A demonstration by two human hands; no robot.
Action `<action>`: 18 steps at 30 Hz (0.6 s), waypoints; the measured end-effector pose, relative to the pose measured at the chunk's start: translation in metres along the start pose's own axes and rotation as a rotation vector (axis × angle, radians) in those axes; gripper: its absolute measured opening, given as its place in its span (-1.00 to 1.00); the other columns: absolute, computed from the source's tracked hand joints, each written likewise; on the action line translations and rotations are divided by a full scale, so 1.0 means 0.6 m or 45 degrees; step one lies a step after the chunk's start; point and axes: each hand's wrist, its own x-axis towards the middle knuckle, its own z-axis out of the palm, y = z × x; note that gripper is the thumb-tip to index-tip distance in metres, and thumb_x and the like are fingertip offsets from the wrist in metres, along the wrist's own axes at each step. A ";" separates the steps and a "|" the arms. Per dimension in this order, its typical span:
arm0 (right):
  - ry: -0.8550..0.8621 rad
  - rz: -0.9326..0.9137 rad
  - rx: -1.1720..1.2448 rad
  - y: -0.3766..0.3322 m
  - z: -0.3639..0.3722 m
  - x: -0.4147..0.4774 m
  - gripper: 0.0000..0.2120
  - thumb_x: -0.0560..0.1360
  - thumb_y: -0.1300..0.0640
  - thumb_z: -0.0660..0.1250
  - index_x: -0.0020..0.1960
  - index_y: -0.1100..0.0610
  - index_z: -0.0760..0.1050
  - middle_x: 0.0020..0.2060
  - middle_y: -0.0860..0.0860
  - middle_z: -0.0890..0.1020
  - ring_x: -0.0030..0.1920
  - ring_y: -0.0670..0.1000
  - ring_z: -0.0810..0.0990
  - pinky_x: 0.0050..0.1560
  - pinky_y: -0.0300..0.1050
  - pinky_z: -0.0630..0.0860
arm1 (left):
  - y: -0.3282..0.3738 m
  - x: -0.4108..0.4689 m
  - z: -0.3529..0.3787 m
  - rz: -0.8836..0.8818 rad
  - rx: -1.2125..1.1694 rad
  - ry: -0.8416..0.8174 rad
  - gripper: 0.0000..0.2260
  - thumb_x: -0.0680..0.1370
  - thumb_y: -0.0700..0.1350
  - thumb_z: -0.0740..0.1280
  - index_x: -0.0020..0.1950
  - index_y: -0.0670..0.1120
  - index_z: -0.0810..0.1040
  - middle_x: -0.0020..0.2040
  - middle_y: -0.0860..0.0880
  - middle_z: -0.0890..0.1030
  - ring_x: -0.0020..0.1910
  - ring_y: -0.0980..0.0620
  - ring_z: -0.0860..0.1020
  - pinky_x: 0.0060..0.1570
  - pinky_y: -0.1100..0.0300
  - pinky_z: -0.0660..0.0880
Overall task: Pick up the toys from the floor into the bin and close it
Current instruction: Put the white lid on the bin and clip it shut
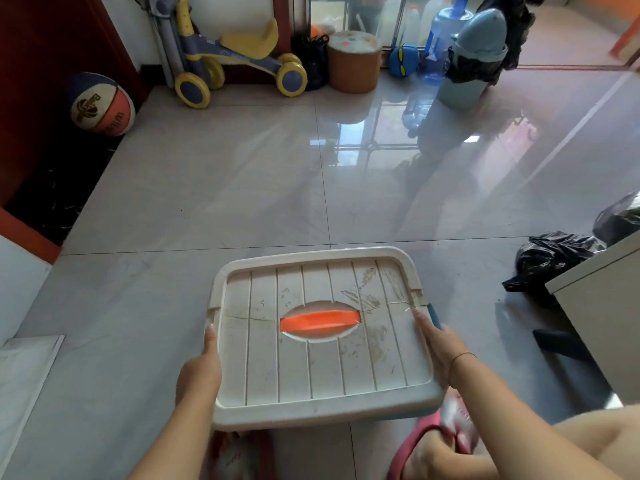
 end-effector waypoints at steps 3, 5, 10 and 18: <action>0.118 -0.067 -0.110 -0.004 -0.002 -0.008 -0.39 0.44 -0.24 0.30 0.19 0.27 0.43 0.05 0.21 0.57 0.03 0.19 0.54 0.10 0.03 0.46 | -0.008 -0.018 0.006 0.171 0.131 0.100 -0.19 0.47 0.42 -0.03 0.19 -0.31 0.47 0.16 -0.31 0.54 0.08 -0.28 0.51 -0.10 0.00 0.36; 0.163 -0.087 -0.233 -0.005 0.000 -0.014 -0.36 0.47 -0.22 0.27 0.30 0.27 0.32 0.14 0.22 0.51 0.13 0.21 0.50 0.13 0.02 0.41 | -0.011 -0.027 0.006 0.239 0.172 0.141 -0.24 0.50 0.37 0.02 0.26 -0.30 0.43 0.20 -0.30 0.53 0.14 -0.30 0.51 -0.12 0.01 0.32; 0.172 -0.090 -0.503 0.012 0.007 -0.039 -0.43 0.56 -0.16 0.14 0.28 0.32 0.28 0.25 0.31 0.47 0.25 0.29 0.44 0.21 0.06 0.36 | -0.017 -0.037 0.008 0.368 0.243 0.229 -0.37 0.57 0.25 0.04 0.24 -0.30 0.42 0.13 -0.32 0.56 0.07 -0.33 0.53 -0.16 -0.01 0.34; 0.296 -0.211 -0.717 0.024 0.006 -0.060 -0.56 0.62 -0.04 0.05 0.31 0.29 0.28 0.17 0.33 0.51 0.19 0.30 0.47 0.11 0.05 0.38 | -0.010 -0.060 0.006 0.486 0.193 0.300 -0.57 0.62 0.10 0.08 0.07 -0.28 0.43 -0.13 -0.29 0.57 -0.27 -0.13 0.39 -0.29 0.05 0.29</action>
